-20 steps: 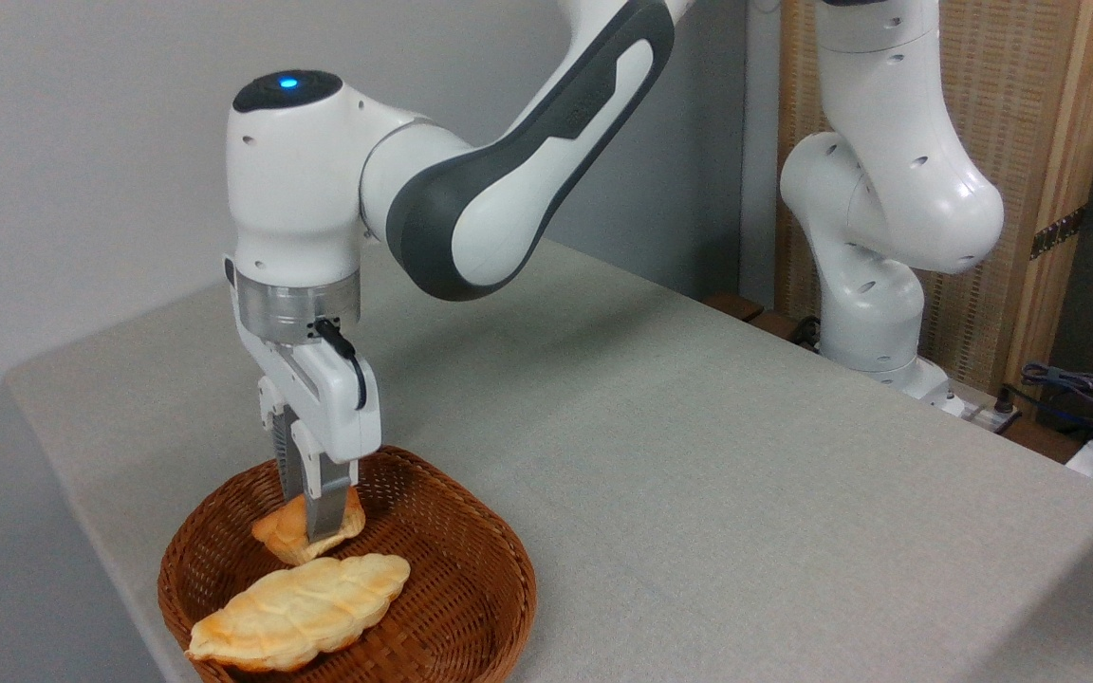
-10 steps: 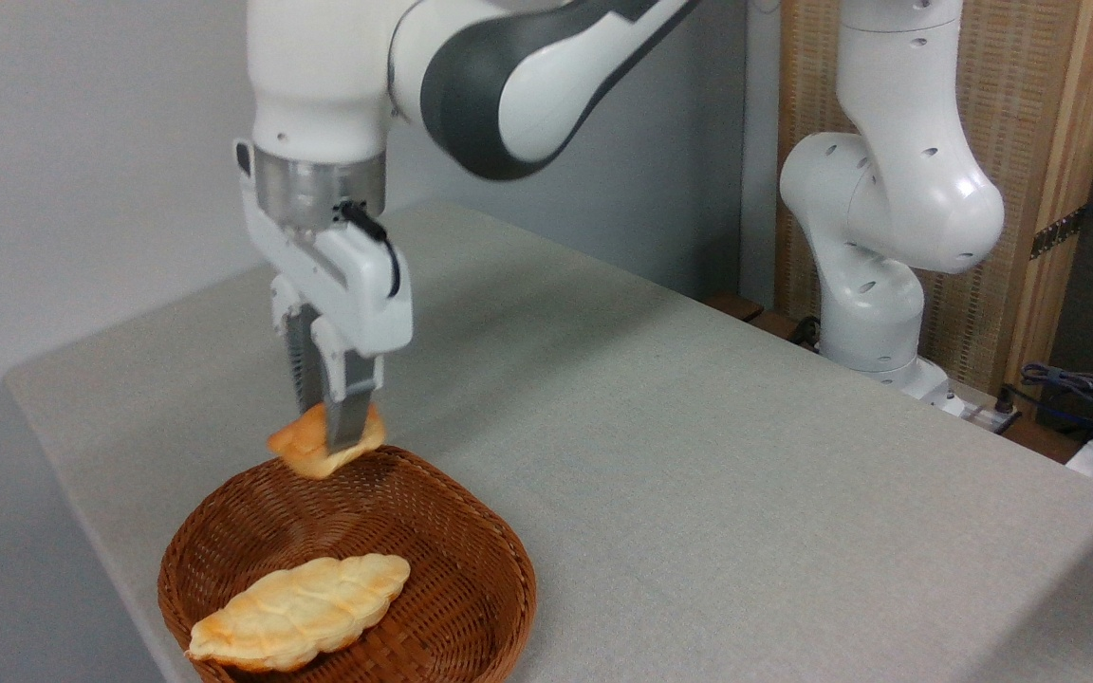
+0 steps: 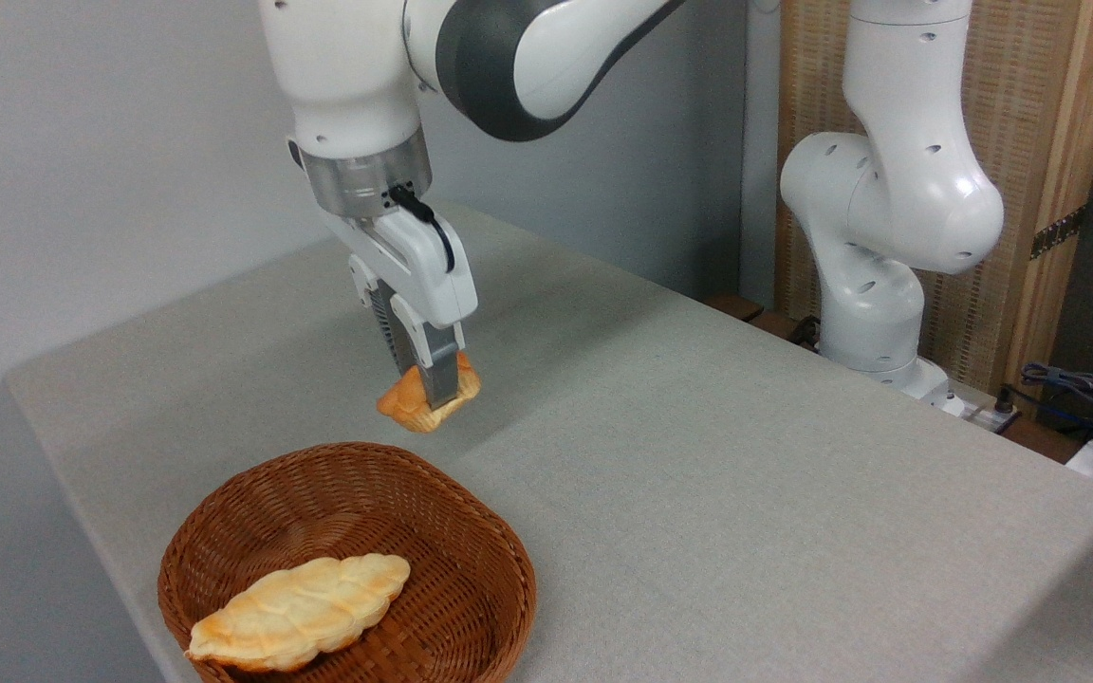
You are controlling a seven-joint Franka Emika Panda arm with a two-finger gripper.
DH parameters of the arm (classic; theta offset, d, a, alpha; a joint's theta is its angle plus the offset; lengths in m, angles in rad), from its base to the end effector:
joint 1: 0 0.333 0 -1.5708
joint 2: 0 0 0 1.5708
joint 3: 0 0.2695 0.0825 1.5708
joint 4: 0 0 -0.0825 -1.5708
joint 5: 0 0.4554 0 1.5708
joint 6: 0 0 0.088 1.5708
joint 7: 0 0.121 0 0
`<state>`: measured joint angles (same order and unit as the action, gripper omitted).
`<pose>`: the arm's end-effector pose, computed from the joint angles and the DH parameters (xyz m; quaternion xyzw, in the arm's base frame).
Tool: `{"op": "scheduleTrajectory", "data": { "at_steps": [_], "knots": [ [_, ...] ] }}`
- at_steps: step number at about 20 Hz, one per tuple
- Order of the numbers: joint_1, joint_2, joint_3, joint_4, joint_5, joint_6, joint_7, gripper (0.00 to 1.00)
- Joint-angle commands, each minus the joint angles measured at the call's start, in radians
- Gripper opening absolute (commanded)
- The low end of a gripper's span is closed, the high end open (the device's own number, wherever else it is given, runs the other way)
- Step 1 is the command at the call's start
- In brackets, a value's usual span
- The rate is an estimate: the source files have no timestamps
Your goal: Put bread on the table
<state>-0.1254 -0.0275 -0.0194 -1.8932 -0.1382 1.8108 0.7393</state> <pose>0.6079 -0.1021 0.4265 0.9092 -0.4101 -0.0068 0.0714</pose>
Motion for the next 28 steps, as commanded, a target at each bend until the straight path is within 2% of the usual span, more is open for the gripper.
{"op": "scheduleTrajectory", "data": {
  "at_steps": [1,3,8,20,23,28],
  "knots": [
    [-0.023,-0.002,0.003,-0.032,-0.008,-0.018,0.018,0.96],
    [-0.03,0.001,0.003,-0.035,-0.003,-0.018,0.019,1.0],
    [-0.043,0.015,0.001,-0.037,-0.003,-0.016,0.019,1.0],
    [-0.042,0.011,0.004,-0.032,-0.003,-0.008,0.019,1.0],
    [-0.042,0.006,0.009,-0.021,0.008,0.004,0.017,1.0],
    [-0.033,-0.002,0.018,0.014,0.019,0.088,-0.009,1.0]
  ]
}}
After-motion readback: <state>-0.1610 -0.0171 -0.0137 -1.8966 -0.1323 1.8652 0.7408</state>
